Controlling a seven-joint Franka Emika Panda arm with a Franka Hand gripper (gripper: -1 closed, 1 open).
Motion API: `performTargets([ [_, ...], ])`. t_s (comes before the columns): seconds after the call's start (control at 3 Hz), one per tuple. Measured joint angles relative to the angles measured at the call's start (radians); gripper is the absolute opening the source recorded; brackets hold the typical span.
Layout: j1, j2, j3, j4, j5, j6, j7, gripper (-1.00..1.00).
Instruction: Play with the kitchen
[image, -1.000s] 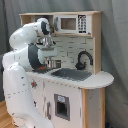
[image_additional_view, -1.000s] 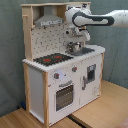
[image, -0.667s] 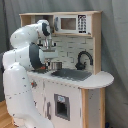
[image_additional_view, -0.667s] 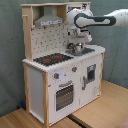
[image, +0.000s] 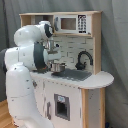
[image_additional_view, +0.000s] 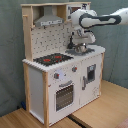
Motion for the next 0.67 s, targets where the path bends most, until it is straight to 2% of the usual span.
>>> performTargets([
  [0.67, 0.011, 0.131, 0.004, -0.108, -0.108, 0.061, 0.083, -1.0],
])
